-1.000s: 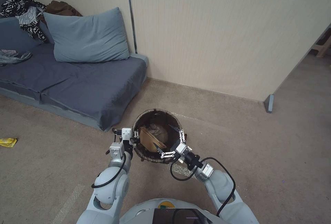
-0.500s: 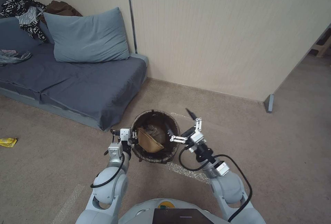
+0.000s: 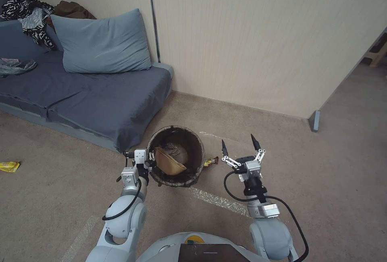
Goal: Pick up the trash bin, then pick up the garbage from the floor and place it into the trash bin.
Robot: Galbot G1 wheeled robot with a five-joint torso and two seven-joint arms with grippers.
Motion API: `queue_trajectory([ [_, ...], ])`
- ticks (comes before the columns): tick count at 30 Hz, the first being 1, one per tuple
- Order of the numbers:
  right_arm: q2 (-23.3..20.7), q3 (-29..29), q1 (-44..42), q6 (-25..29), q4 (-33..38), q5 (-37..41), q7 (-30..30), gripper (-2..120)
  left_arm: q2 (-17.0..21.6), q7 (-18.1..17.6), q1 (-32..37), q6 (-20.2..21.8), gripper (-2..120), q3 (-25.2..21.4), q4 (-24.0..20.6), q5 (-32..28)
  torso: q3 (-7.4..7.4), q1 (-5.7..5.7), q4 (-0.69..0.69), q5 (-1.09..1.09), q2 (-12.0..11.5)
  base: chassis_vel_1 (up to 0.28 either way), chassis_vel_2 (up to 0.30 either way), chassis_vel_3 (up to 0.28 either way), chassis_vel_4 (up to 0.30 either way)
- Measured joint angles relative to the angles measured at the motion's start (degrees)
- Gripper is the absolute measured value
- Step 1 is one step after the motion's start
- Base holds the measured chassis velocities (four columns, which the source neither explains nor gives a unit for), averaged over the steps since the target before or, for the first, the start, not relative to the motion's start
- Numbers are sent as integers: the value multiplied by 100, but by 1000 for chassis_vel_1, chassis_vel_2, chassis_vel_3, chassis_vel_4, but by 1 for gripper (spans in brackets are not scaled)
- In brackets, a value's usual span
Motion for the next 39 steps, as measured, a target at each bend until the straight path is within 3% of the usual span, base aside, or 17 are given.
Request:
queue_trajectory([
  [9, 106, 80, -189, 282, -466, -335, 477, 100, 5, -37, 20, -64, 6, -66, -2, -38, 1, 0, -2, 1, 0, 0, 0, 0, 0],
  [16, 142, 154, -191, 554, -908, -436, 510, 100, 21, -122, 30, -125, 6, -91, -41, -37, 1, 0, -1, 1, 0, 0, 0, 0, 0],
  [24, 58, 161, -5, 340, -971, -433, 507, 100, 46, -122, 32, -124, 6, -95, -88, -37, 1, 0, -2, 1, 0, 0, 0, 0, 0],
  [27, -144, 249, 303, -144, -1029, -372, 233, 100, 57, -119, 34, -112, 6, -108, -102, -37, 1, 0, -2, 1, 0, 0, 0, 0, 0],
  [30, -641, 410, 865, -685, -1440, -492, -721, 100, 84, -116, 28, -101, 6, -150, -92, -37, 1, 0, -2, 2, 0, 0, 0, 0, 0],
  [34, -941, 355, 1310, -724, -2028, -836, -1331, 100, 91, -113, 13, -76, 6, -159, -56, -37, 1, 0, 0, 2, 0, 0, 0, 0, 0],
  [39, -1116, 173, 1699, -725, -2733, -1202, -1570, 100, 94, -111, -24, -46, 6, -158, -16, -40, 1, 0, -2, 3, 0, 0, 0, 0, 0],
])
